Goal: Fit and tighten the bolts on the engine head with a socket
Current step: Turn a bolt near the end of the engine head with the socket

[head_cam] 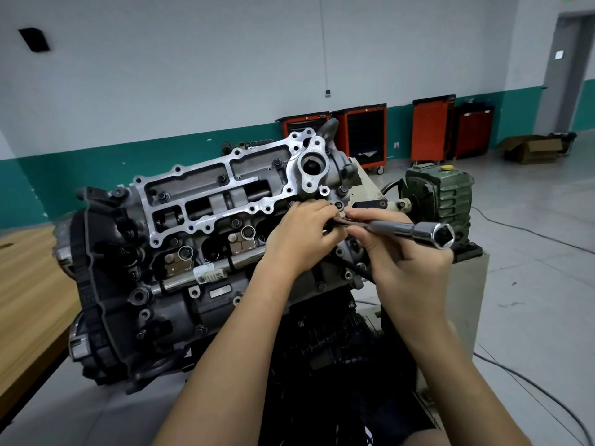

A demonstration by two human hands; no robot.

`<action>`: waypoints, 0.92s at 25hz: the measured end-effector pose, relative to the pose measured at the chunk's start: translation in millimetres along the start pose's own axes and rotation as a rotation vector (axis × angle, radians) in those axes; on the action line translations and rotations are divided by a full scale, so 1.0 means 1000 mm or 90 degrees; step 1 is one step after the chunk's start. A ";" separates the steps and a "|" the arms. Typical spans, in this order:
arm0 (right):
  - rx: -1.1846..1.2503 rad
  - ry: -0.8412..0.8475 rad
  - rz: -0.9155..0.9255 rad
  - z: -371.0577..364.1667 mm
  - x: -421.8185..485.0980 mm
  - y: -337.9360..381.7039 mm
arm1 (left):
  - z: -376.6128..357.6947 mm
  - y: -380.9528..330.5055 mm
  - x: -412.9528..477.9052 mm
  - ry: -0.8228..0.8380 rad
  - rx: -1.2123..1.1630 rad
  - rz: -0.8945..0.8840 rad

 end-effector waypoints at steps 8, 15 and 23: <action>0.005 0.025 -0.013 -0.004 -0.005 0.004 | 0.000 0.001 0.000 -0.006 -0.002 -0.003; 0.033 -0.026 -0.068 0.000 -0.003 0.004 | 0.000 0.001 -0.001 -0.005 -0.009 -0.009; 0.033 -0.046 -0.053 0.000 -0.001 0.002 | 0.000 0.001 0.000 0.002 -0.009 -0.008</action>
Point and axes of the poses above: each hand's wrist, its own x-axis towards the middle knuckle, its own z-axis out of the back of the hand, y = z × x, the point moved 2 cm from there along x, towards the middle knuckle, and after that the axes turned 2 degrees about z, right-handed, at the moved point
